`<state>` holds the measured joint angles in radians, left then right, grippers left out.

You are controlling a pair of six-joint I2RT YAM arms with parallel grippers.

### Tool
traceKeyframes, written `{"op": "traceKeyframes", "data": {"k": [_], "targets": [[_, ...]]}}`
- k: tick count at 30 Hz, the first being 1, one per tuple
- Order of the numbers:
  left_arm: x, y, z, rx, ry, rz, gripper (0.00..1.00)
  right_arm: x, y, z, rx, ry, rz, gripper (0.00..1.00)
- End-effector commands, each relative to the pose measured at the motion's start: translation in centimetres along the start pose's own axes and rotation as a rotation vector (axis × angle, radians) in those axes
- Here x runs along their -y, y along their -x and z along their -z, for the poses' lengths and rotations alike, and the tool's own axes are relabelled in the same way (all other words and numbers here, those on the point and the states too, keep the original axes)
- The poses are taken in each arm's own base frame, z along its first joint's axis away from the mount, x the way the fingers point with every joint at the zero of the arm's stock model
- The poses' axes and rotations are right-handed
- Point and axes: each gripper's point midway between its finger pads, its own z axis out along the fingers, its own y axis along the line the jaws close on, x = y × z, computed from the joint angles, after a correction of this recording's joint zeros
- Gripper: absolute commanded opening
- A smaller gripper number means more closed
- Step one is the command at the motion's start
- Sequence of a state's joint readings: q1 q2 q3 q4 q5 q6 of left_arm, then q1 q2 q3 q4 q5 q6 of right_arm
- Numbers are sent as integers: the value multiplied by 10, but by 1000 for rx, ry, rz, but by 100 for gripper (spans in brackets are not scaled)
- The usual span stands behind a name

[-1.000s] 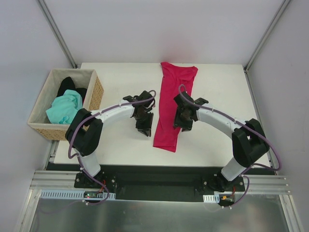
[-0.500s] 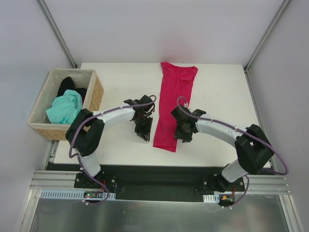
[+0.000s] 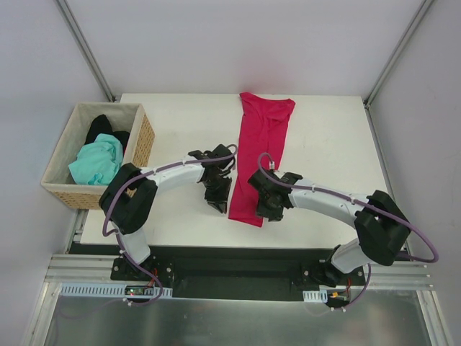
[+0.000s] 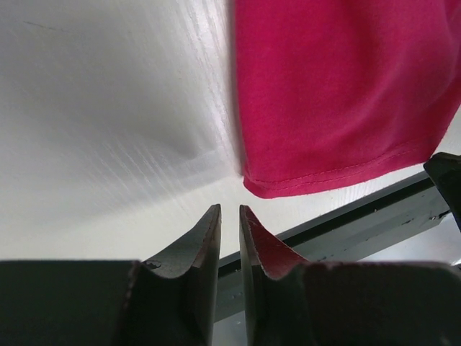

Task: Fold and stack the t-shirts
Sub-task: Grab the bottom of the folded rectangular tshirt with both arms

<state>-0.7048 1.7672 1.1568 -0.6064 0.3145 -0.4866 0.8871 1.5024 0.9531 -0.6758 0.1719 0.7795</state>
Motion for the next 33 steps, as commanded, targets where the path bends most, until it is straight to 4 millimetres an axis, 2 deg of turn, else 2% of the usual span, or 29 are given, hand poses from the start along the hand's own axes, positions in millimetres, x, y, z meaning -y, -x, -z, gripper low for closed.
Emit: {"op": "traceKeyframes", "data": {"k": [1, 10, 33], "targets": [[16, 6, 2, 10, -23, 5, 15, 9, -5, 1, 3, -8, -8, 41], [28, 13, -4, -3, -40, 4, 16, 8, -13, -8, -19, 10, -12, 41], [17, -7, -11, -41, -3, 8, 15, -15, -25, -17, -55, 39, 22, 40]]}}
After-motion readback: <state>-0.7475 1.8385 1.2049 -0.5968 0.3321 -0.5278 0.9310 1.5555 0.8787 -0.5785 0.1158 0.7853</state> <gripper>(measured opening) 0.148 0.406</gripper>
